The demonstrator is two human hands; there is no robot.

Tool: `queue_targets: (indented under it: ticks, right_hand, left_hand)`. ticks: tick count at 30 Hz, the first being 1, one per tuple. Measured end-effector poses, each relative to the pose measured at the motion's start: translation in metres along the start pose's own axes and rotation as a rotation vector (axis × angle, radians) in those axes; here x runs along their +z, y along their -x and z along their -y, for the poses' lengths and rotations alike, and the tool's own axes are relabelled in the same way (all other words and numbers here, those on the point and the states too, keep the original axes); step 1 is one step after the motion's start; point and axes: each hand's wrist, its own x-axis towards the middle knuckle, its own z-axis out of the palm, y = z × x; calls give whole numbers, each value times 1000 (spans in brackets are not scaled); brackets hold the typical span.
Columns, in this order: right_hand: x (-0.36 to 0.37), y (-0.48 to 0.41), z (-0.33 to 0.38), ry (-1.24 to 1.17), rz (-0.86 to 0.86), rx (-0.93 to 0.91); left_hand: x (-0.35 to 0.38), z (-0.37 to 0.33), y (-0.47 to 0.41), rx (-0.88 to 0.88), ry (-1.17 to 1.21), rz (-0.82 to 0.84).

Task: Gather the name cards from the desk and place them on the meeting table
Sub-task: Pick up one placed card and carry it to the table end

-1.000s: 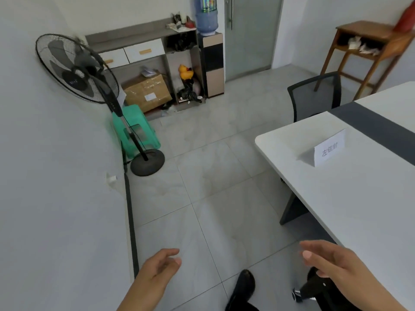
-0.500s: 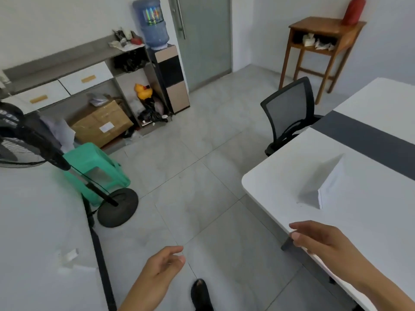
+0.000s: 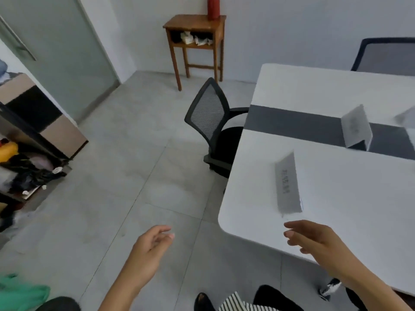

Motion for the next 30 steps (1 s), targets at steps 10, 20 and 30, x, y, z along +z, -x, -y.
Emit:
queue_targets:
  ticks: [10,20,30]
  right_hand:
    - [-15,-64,-40,-101,-412,196]
    - [21,-174,-85,44,-569,361]
    - [26,-161,-59,-141,-725,315]
  left_hand:
    - [74,-93,-110,146,-250,470]
    - [85,-114,-177,73,-452,522]
    - [72,-130,-197,169,-490,630]
